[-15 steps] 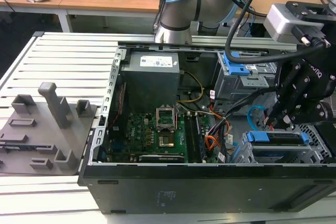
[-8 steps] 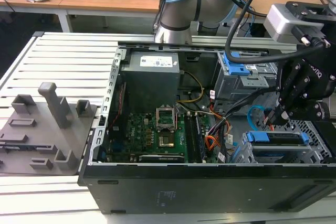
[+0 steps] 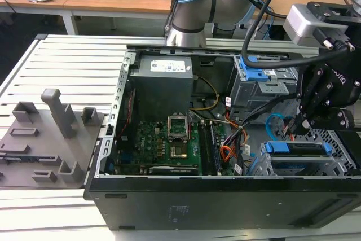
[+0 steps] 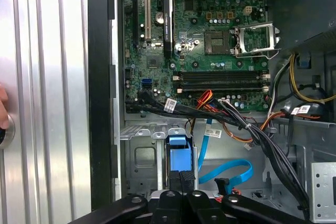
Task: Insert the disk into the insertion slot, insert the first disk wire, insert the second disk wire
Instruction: 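Insert the disk into the insertion slot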
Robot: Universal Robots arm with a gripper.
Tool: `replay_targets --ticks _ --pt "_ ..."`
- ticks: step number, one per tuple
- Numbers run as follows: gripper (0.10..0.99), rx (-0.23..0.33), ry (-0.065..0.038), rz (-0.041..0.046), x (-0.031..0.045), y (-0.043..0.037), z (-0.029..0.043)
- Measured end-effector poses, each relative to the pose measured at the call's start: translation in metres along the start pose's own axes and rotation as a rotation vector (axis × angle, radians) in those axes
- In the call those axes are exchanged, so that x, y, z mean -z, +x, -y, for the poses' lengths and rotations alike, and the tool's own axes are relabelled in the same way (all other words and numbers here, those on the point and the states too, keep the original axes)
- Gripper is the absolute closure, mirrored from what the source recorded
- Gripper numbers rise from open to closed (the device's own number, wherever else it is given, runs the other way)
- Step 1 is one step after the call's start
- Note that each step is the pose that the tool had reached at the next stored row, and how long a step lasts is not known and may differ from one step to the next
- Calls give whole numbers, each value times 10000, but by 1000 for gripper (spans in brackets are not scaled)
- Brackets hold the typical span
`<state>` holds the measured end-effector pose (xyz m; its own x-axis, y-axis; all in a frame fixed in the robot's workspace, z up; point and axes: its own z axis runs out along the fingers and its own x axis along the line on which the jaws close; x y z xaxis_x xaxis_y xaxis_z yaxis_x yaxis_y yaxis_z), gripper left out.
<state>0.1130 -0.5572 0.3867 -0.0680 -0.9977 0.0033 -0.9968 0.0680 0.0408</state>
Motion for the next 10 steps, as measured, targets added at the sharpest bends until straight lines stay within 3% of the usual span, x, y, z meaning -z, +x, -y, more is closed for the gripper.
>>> replay_targets --ticks 4,6,10 --pt "980 1 -3 3 -3 -5 64" --pt "980 1 -32 -2 -56 -9 107" --pt "980 0 -59 -4 -166 -11 124"
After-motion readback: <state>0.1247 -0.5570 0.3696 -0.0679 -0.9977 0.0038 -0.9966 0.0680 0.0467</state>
